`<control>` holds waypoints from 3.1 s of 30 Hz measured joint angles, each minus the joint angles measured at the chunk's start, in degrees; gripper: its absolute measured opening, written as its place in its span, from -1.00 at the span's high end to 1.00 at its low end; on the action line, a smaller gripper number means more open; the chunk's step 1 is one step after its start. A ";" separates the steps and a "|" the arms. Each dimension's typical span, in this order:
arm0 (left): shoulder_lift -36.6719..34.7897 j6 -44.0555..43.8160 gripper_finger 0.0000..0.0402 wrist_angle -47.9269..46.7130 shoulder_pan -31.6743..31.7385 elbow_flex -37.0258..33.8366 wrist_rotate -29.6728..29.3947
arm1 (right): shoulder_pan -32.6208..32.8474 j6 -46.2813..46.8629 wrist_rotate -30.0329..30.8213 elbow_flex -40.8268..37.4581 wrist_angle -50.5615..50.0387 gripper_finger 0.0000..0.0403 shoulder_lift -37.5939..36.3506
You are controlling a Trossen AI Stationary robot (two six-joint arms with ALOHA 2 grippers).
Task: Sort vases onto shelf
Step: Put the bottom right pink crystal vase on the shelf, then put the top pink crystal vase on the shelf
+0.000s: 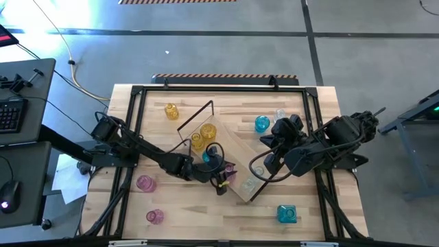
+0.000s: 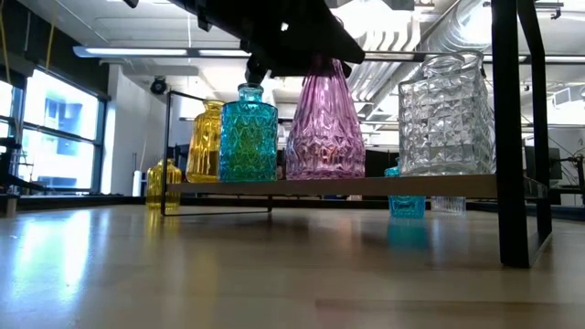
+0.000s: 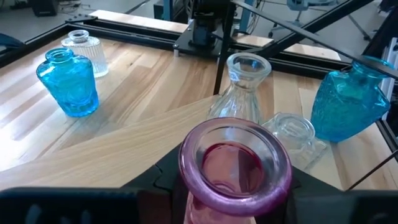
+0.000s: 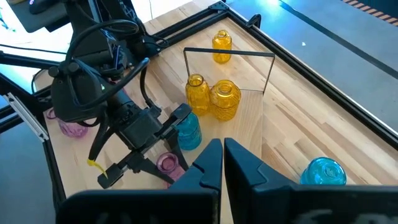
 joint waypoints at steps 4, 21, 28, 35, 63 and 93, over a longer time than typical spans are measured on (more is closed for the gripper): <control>0.00 0.06 0.37 0.39 -0.02 0.00 0.00 | 0.02 -0.43 0.00 0.00 0.00 1.00 0.00; 0.04 0.81 0.37 2.58 -0.02 -0.04 1.50 | 0.01 -1.03 0.00 0.00 0.00 1.00 -0.02; -0.36 1.99 0.31 2.75 -0.02 -0.04 1.92 | 0.00 -1.05 -0.02 0.00 0.00 1.00 -0.04; -0.63 1.64 0.04 3.14 -0.02 -0.04 2.35 | 0.01 -1.04 -0.02 0.00 0.00 1.00 -0.04; -27.28 9.39 -0.09 -29.58 -5.04 12.51 -3.76 | 0.11 -1.84 -6.92 0.00 0.20 1.00 -0.07; -56.18 -10.59 -0.05 -78.69 -10.54 12.63 -3.17 | -19.17 -12.96 -49.55 -0.04 62.83 1.00 32.64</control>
